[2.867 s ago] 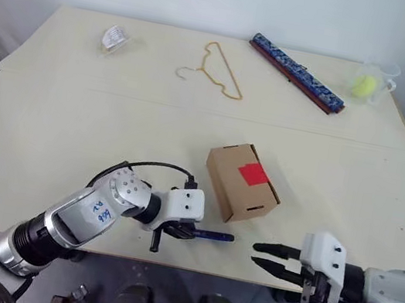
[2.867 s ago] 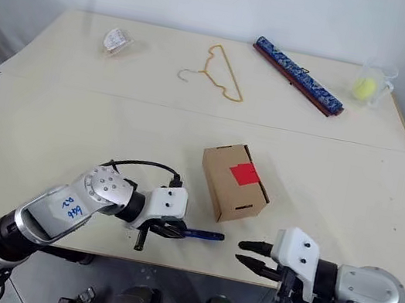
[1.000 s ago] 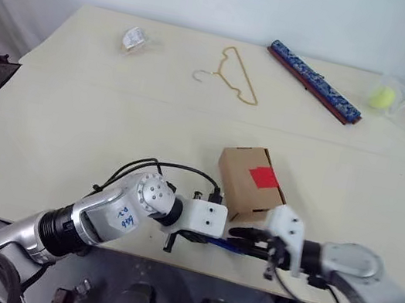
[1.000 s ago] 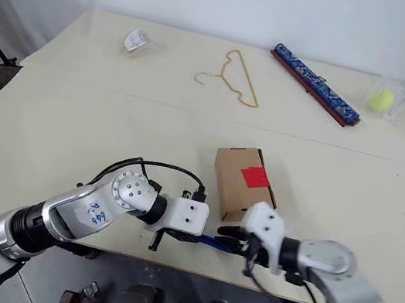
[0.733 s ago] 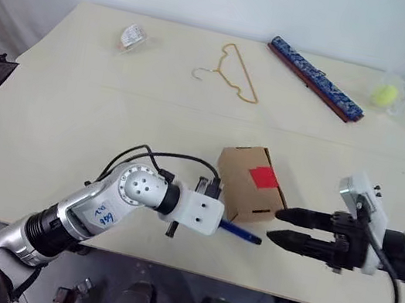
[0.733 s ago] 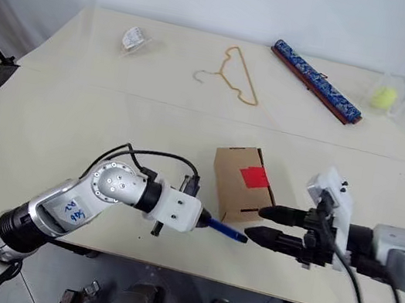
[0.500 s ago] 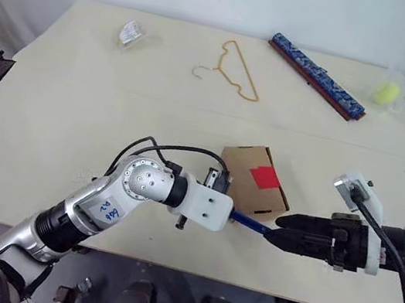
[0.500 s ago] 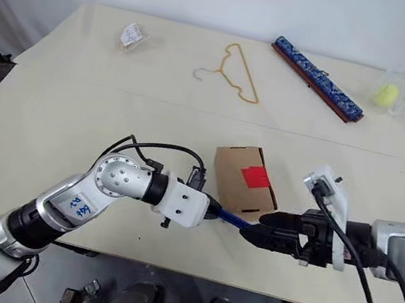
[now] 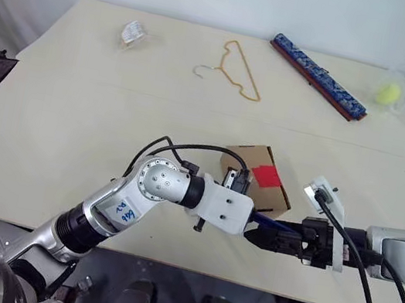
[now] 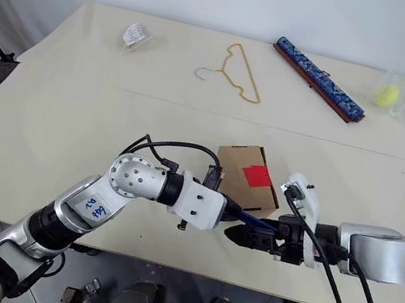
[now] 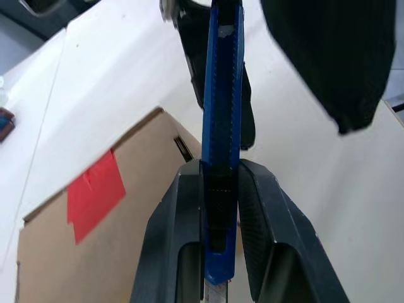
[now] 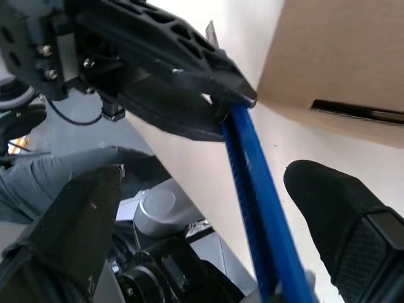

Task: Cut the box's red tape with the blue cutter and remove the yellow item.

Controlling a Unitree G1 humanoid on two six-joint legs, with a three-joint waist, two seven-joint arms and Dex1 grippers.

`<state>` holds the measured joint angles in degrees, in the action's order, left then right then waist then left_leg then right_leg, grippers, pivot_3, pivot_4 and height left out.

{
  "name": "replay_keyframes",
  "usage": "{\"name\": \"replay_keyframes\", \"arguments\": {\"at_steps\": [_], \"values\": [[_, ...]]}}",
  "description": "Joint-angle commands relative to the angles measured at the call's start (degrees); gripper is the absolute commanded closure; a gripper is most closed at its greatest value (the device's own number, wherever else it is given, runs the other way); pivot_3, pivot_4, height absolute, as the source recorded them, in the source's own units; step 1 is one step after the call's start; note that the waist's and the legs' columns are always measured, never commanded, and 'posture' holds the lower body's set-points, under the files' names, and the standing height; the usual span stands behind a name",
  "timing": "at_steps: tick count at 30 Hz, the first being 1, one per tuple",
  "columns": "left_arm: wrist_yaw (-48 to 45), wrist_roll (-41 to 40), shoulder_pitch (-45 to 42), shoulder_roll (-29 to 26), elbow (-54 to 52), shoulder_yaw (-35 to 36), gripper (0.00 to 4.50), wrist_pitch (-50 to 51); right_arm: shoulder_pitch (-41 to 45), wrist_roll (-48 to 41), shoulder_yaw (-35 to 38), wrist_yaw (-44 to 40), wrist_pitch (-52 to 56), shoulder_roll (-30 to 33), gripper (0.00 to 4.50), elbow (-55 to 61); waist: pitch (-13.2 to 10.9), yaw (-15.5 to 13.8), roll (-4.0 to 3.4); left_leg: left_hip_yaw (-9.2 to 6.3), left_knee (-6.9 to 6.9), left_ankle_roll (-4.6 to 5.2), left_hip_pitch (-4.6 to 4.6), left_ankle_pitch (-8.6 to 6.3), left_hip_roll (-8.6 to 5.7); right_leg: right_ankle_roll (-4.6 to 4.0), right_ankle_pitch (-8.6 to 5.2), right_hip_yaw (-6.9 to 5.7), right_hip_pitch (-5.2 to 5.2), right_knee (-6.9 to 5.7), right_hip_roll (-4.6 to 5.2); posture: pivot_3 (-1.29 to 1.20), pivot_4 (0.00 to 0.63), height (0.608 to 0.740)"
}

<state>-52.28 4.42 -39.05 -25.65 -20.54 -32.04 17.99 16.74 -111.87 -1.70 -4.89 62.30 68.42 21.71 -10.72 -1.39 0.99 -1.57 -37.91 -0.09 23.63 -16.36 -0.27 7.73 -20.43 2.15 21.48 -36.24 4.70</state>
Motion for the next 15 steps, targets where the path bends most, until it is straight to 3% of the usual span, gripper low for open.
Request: {"name": "replay_keyframes", "arguments": {"at_steps": [1,15], "values": [[-0.59,-0.58,-1.02,1.1,-0.47,1.1,4.09,-1.32,0.2,-1.13,2.36,1.88,-0.53,-2.52,0.04,-1.47,0.0,0.03,-0.02,0.02,0.0,0.0,0.0,0.0,-0.02,0.0,0.0,0.02,0.01,-0.01,0.0,0.0,0.15,0.74],[-1.72,-0.04,-0.35,1.51,0.46,1.28,4.09,-2.32,-2.99,-1.13,8.53,0.04,4.29,-1.09,0.04,-5.35,0.0,-0.03,-0.01,0.02,-0.02,0.0,-0.01,0.0,-0.02,0.0,0.0,0.02,0.06,-0.19,0.0,0.0,0.15,0.74]]}}
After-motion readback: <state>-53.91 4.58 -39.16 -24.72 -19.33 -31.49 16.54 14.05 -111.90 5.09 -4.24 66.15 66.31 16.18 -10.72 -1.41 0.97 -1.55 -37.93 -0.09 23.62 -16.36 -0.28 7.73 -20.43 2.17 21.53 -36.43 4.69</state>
